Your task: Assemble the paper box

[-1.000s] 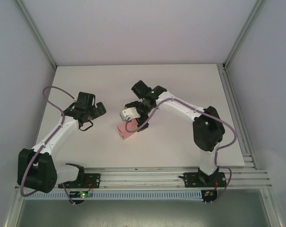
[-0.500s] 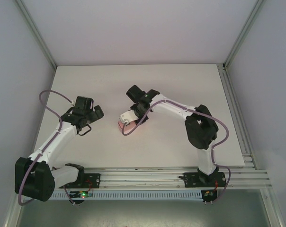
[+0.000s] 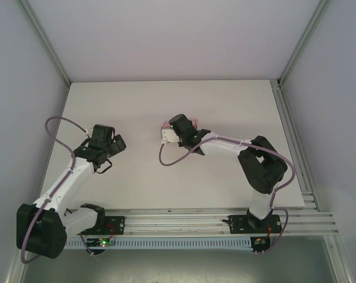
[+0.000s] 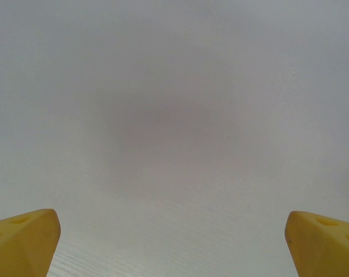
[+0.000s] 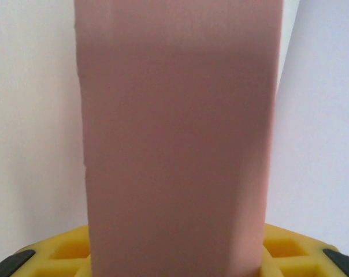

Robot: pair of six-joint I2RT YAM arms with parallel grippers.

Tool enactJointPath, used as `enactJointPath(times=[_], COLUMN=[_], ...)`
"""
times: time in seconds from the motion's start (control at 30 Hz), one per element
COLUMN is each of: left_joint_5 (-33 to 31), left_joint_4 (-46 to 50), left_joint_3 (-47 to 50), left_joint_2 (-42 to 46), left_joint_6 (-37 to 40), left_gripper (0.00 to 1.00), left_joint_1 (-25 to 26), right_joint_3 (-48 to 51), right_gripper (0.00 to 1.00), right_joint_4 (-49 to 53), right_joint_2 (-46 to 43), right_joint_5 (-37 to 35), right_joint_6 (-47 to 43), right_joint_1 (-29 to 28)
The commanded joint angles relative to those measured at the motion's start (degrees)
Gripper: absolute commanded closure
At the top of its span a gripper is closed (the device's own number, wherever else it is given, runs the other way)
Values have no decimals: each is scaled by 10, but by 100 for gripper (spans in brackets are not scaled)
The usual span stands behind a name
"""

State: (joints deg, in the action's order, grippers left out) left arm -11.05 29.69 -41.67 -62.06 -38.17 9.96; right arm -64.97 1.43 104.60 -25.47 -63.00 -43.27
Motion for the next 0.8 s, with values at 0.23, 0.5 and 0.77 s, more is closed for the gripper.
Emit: enactJointPath(times=[0.23, 0.5, 0.77], left_joint_5=[-20, -43, -193], left_joint_4=[3, 11, -207], left_joint_3=[18, 4, 75], left_joint_2=[13, 24, 21], left_joint_6=[-6, -1, 108], left_gripper=[0, 0, 0], left_joint_1=[-7, -7, -7], right_joint_3=[163, 183, 248], right_gripper=[40, 2, 2], right_joint_4=[-57, 31, -83], right_joint_2=[-87, -244, -358], right_joint_5=[11, 131, 199], right_joint_6=[139, 188, 508], right_joint_1=[-43, -54, 193])
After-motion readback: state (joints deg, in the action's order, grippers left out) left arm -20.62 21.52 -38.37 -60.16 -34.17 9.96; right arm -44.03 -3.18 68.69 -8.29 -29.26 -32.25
